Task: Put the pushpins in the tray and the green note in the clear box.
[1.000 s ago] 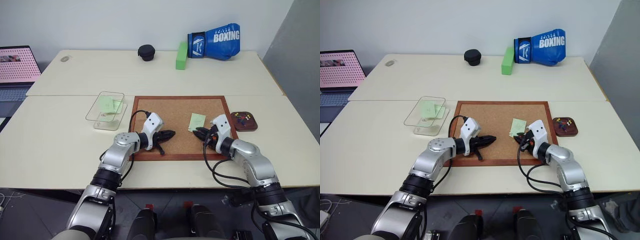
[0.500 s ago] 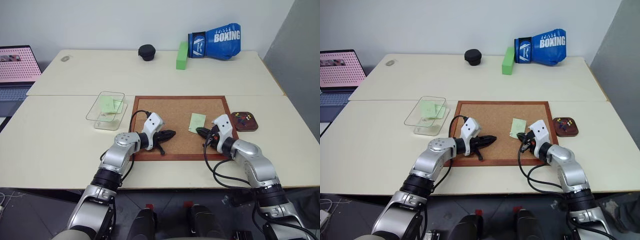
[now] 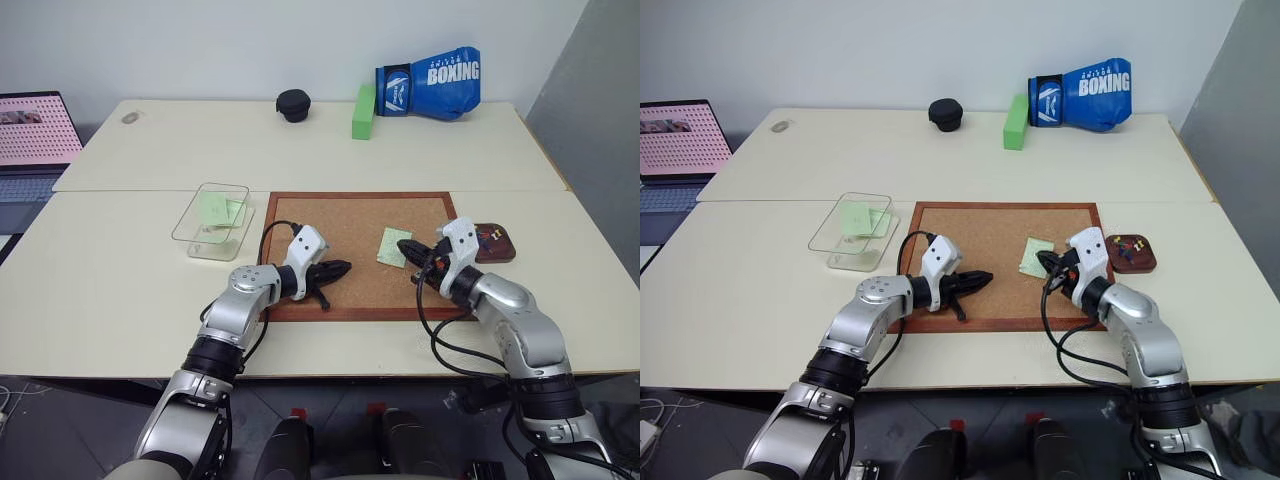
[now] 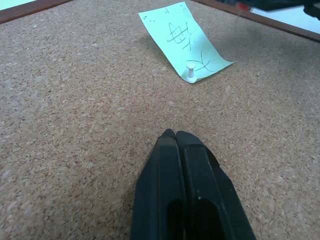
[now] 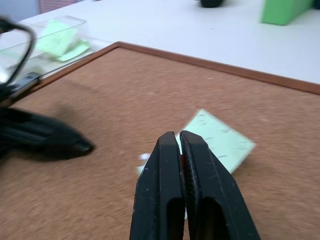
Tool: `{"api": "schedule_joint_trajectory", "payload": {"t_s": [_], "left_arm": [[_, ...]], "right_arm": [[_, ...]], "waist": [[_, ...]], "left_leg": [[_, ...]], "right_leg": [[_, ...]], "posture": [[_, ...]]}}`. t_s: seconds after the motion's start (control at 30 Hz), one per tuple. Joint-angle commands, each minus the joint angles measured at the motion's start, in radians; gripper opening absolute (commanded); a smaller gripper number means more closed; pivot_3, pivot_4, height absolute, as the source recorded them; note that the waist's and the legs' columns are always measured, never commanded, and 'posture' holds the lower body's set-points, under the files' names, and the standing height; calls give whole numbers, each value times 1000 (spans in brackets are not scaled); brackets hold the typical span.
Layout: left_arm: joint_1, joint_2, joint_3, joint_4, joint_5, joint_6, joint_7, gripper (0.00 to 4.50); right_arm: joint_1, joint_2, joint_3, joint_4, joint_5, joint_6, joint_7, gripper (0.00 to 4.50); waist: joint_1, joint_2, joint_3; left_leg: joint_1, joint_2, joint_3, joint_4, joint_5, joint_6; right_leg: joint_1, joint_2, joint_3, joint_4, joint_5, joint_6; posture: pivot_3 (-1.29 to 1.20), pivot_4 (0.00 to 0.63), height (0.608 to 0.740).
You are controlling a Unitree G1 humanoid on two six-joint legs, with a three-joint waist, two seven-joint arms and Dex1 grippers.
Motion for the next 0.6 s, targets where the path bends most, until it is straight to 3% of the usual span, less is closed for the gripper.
{"api": "schedule_joint_trajectory", "payload": {"t_s": [0.03,0.37,0.6], "left_arm": [[19,-7,-19,10,11,13,-2,0],[16,-21,-22,14,14,16,3,0],[19,-16,-22,10,15,18,0,0]], "right_arm": [[-46,-10,-141,82,-42,-42,-173,11],[-71,-35,-194,194,-86,-72,-268,11],[-82,-45,-215,226,-81,-86,-285,1328]], "waist": [[0,0,0],[0,0,0],[0,0,0]], "left_leg": [[0,0,0,0,0,0],[0,0,1,0,0,0],[0,0,1,0,0,0]], "right_leg": [[0,0,0,0,0,0],[0,0,1,0,0,0],[0,0,0,0,0,0]], "posture": [[0,150,740],[0,150,740],[0,150,740]]}}
